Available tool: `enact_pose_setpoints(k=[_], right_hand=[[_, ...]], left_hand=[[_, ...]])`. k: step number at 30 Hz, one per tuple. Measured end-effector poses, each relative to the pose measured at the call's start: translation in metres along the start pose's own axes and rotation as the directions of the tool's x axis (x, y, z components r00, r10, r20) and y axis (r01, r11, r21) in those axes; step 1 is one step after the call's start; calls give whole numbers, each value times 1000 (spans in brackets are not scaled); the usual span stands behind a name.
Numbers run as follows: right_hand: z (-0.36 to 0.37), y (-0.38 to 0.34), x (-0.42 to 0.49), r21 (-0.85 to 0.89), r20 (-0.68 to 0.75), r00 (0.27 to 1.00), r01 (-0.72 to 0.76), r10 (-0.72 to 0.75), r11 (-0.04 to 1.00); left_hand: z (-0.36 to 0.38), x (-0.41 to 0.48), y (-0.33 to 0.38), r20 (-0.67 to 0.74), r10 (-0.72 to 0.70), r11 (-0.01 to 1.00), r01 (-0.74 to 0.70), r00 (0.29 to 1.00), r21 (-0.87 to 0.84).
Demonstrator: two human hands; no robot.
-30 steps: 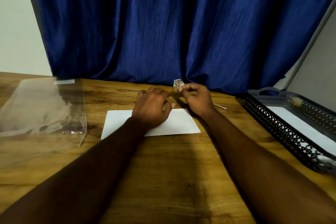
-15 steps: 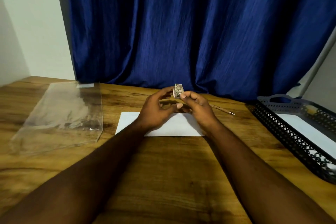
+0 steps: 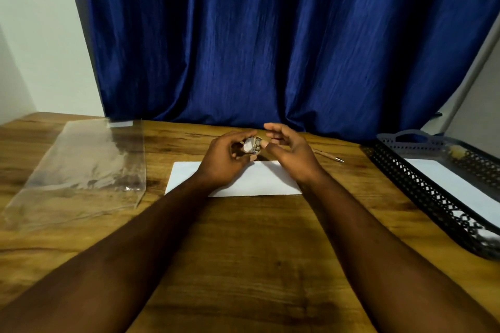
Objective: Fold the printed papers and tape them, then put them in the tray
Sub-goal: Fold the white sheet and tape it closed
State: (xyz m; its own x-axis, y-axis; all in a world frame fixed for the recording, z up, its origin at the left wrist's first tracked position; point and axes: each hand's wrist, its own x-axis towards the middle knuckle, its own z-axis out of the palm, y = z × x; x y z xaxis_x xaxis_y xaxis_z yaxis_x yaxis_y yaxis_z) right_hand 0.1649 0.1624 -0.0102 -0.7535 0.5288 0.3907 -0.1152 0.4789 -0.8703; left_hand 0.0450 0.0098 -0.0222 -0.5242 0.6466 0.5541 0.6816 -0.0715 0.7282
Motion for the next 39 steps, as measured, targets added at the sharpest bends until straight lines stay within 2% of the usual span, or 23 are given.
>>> enact_pose_setpoints(k=[6, 14, 18, 21, 24, 29, 36, 39], right_hand=[[2, 6, -3, -191, 17, 988, 154, -154, 969], [0, 7, -1, -250, -2, 981, 186, -192, 950], [1, 4, -2, -111, -71, 988, 131, -140, 985], [0, -5, -2, 131, -124, 992, -20, 37, 991], [-3, -11, -3, 294, -63, 985, -137, 162, 946], [-1, -6, -4, 309, 107, 969, -245, 222, 919], [7, -1, -1, 360, 97, 970, -244, 224, 901], [11, -1, 3, 406, 8, 977, -198, 214, 892]], left_hand=[[0, 0, -6, 45, 38, 994, -43, 998, 98], [0, 1, -10, 4, 21, 983, -21, 1000, 184], [-2, -1, -9, -39, -2, 991, 7, 999, 135], [0, -1, -9, -89, -78, 995, 84, 993, 57], [1, 0, -11, -112, -127, 991, 132, 985, 33], [2, -3, -8, -56, -40, 991, 47, 998, 128], [6, -3, -7, -42, -13, 990, 19, 999, 142], [8, -4, -5, -34, 17, 976, -10, 999, 217]])
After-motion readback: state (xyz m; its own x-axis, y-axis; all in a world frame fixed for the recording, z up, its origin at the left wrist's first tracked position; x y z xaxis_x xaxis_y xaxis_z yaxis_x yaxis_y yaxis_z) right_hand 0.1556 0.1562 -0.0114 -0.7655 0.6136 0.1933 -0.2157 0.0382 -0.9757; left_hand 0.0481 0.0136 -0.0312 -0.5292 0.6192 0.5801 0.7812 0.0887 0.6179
